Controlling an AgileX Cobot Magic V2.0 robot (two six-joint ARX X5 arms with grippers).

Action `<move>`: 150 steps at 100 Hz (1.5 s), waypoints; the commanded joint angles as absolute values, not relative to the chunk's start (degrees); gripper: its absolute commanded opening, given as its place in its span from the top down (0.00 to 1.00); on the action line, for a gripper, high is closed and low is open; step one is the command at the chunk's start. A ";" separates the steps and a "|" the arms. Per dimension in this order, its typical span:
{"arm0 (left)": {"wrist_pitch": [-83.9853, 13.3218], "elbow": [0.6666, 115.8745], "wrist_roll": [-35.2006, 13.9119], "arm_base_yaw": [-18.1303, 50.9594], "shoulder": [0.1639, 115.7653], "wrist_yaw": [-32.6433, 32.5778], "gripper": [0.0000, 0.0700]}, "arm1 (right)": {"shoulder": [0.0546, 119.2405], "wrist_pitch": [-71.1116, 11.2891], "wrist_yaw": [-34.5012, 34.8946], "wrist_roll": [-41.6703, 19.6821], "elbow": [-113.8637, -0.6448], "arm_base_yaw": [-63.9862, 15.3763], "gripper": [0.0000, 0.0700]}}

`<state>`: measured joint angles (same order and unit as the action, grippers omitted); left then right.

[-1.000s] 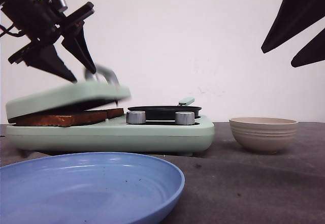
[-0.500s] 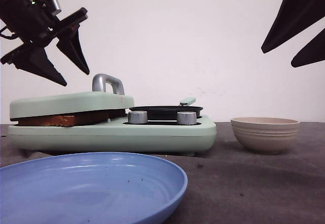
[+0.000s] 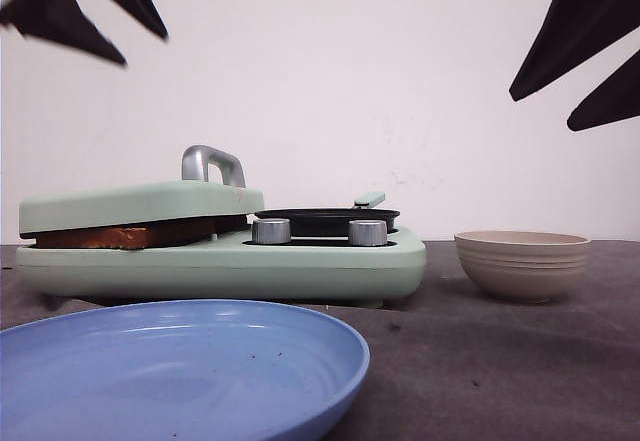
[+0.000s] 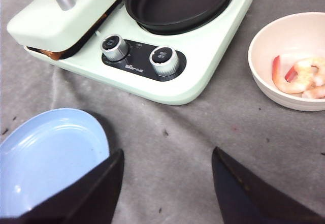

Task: Make breakfast with bread and shrimp
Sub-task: 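Open the left gripper and raise it off the closed lid, then lower the right gripper to the rim of the beige shrimp bowl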

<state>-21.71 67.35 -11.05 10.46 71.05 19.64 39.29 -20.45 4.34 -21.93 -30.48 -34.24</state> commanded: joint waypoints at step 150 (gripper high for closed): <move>-33.65 38.26 -5.32 8.16 13.34 13.10 0.61 | 74.26 -40.14 10.92 -15.03 -63.57 -11.00 0.52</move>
